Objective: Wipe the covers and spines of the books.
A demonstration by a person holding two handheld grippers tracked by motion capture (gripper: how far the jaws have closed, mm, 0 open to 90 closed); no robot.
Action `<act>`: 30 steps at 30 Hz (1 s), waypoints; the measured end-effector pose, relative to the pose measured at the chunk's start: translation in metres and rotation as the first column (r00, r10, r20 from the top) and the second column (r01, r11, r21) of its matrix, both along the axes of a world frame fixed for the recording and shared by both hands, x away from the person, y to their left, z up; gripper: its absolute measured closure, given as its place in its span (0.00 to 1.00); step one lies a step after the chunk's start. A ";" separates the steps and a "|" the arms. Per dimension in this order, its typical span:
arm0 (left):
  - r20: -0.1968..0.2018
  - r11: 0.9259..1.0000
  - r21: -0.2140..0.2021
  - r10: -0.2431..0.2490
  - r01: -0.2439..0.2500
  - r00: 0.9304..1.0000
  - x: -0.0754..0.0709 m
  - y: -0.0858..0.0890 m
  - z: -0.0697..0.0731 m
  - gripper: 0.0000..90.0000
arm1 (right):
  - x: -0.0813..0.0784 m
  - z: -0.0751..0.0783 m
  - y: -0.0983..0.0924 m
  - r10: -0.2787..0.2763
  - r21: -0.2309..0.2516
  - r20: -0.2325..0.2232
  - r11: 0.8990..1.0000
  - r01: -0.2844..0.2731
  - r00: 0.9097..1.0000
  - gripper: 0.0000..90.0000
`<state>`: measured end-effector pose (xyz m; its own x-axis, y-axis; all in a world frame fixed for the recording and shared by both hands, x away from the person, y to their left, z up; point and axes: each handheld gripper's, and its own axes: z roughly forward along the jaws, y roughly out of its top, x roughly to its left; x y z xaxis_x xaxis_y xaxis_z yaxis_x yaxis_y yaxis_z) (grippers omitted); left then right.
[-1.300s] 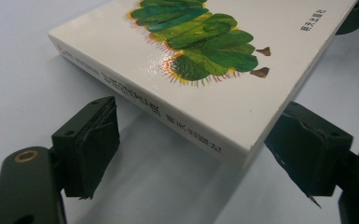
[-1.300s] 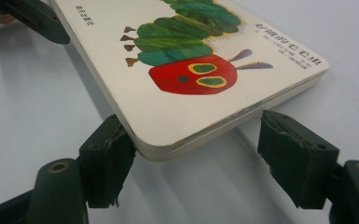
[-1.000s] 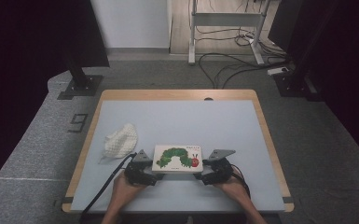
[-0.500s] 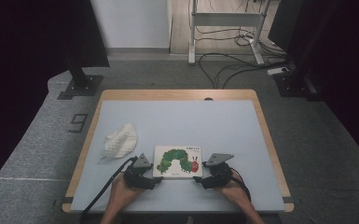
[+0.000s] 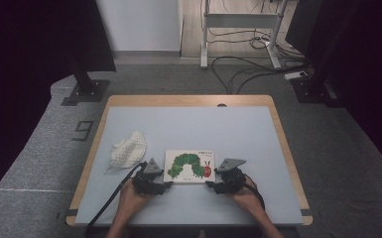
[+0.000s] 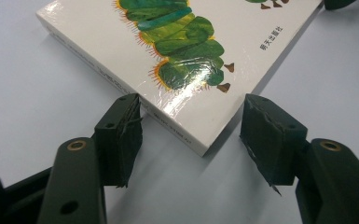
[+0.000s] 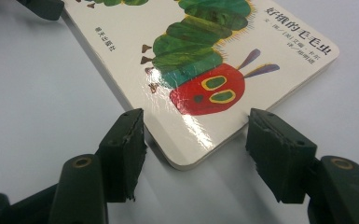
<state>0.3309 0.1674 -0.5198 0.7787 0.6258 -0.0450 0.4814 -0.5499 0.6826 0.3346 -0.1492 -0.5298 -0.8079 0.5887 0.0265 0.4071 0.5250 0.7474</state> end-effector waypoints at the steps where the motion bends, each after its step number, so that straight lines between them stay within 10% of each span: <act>1: 0.001 1.000 -0.002 0.001 -0.001 1.000 0.003 0.000 0.000 0.44 | 0.002 0.000 0.000 -0.005 0.000 0.001 1.000 0.005 1.000 0.41; 22: 0.025 0.999 0.007 0.039 -0.039 0.999 0.044 -0.004 -0.001 0.46 | 0.043 -0.001 0.002 -0.055 0.004 0.011 0.998 0.055 0.998 0.44; 30: 0.017 0.997 0.013 0.078 -0.078 0.997 0.045 -0.003 -0.001 0.32 | 0.044 -0.002 0.000 -0.044 0.010 0.025 0.999 0.044 0.999 0.43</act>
<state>0.3762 0.1649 -0.5210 0.7282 0.6850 -0.0237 0.5116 -0.5202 0.6838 0.3786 -0.1489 -0.5316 -0.7817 0.6236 0.0120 0.4106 0.5001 0.7624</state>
